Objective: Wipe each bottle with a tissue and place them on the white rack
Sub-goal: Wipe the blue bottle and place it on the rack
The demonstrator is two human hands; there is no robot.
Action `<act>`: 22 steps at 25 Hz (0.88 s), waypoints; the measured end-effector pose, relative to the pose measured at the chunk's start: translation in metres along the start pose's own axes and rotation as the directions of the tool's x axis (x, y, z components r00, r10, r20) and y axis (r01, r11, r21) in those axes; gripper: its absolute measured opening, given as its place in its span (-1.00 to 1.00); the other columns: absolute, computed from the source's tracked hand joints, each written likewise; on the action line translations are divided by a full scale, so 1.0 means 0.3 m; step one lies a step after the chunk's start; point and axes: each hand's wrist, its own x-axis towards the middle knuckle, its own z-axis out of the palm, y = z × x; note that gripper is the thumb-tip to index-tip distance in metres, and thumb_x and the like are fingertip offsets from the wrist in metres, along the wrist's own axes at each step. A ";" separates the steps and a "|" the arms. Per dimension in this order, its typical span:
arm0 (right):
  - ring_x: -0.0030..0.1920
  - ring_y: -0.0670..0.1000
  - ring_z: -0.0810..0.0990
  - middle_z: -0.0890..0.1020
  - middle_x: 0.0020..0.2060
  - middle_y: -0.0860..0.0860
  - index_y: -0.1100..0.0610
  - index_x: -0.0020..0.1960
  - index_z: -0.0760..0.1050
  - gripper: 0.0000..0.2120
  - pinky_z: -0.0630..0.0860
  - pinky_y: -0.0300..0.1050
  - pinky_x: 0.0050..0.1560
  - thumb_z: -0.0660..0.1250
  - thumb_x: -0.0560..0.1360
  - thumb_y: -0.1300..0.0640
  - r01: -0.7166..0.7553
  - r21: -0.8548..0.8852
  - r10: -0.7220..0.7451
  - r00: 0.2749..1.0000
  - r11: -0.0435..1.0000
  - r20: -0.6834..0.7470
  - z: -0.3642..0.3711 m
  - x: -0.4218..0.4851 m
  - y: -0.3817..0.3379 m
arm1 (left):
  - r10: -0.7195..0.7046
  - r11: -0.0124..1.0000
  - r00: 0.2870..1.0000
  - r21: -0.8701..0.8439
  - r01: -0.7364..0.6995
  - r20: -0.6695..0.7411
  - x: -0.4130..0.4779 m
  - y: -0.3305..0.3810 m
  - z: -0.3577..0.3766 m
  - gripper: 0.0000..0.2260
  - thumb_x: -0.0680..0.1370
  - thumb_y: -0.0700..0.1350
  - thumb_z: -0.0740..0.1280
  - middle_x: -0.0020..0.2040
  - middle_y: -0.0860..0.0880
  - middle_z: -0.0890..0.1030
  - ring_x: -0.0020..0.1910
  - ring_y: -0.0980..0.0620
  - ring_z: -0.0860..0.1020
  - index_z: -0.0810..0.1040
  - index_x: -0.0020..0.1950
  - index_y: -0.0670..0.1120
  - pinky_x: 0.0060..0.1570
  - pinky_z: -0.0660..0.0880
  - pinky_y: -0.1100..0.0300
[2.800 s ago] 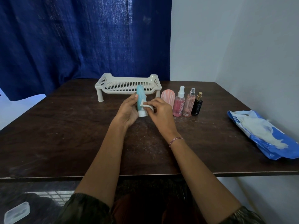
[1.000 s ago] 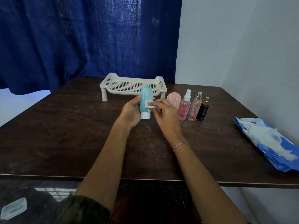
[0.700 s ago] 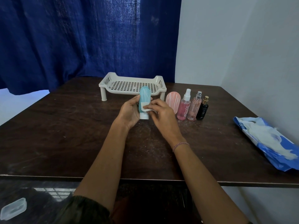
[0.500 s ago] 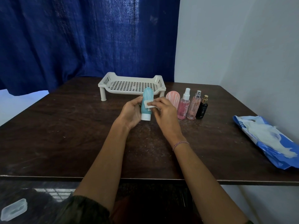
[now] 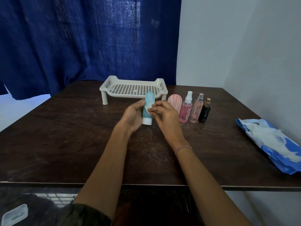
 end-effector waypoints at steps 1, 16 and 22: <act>0.09 -0.04 0.51 0.57 0.05 0.08 0.21 0.07 0.58 -0.79 0.48 -0.20 0.16 0.38 0.43 0.30 -0.027 0.018 0.028 0.999 0.999 -0.020 -0.004 0.001 0.000 | 0.004 1.000 1.000 0.013 -0.004 0.016 0.001 -0.001 0.001 -0.66 0.63 -0.19 0.07 0.11 -0.18 0.56 0.02 -0.03 0.56 0.40 0.36 -0.26 0.12 0.49 0.09; 0.04 -0.05 0.50 0.56 0.02 0.04 0.15 0.13 0.54 -0.73 0.52 -0.12 0.09 0.40 0.45 0.14 -0.079 0.003 0.079 0.994 0.997 -0.081 0.002 0.000 0.007 | -0.002 1.000 0.997 0.023 0.000 0.076 -0.009 0.003 0.003 -0.62 0.55 -0.17 0.17 0.11 -0.17 0.57 0.07 -0.03 0.55 0.41 0.34 -0.24 0.19 0.45 0.07; 0.05 0.00 0.49 0.54 -0.03 0.08 0.21 0.03 0.60 -0.81 0.48 -0.18 0.10 0.40 0.42 0.28 0.069 -0.011 -0.069 0.997 0.998 -0.044 0.012 -0.006 -0.012 | 0.027 0.999 0.997 0.019 -0.028 0.072 -0.009 0.001 0.004 -0.70 0.61 -0.17 0.11 0.02 -0.13 0.61 -0.01 0.01 0.59 0.46 0.27 -0.23 0.04 0.53 0.15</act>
